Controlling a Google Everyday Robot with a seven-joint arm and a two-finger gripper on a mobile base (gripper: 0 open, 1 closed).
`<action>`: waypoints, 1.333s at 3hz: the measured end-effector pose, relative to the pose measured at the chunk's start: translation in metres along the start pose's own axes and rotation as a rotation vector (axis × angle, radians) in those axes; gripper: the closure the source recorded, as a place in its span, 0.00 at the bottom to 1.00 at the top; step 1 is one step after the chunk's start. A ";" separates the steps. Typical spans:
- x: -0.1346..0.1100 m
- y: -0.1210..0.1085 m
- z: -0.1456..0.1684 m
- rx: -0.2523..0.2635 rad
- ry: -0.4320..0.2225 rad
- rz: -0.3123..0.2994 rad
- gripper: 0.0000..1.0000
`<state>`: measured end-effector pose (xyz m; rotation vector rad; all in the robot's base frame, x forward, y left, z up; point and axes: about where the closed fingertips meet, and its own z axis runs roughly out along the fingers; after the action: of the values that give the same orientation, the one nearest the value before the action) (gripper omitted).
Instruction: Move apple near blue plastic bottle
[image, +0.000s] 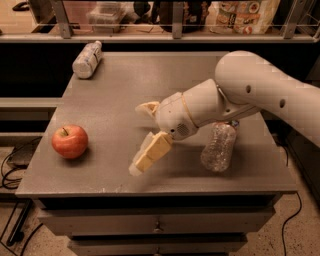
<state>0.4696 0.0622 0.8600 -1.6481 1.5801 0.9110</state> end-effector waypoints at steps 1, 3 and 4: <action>-0.004 -0.006 0.034 -0.022 -0.042 0.001 0.00; -0.039 -0.002 0.075 -0.080 -0.106 -0.053 0.00; -0.059 0.008 0.095 -0.130 -0.136 -0.082 0.00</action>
Offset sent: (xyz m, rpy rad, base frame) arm 0.0053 0.0914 -0.0133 0.1266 0.0044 0.0890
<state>0.4567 0.1734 0.8597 -1.6879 1.3776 1.0786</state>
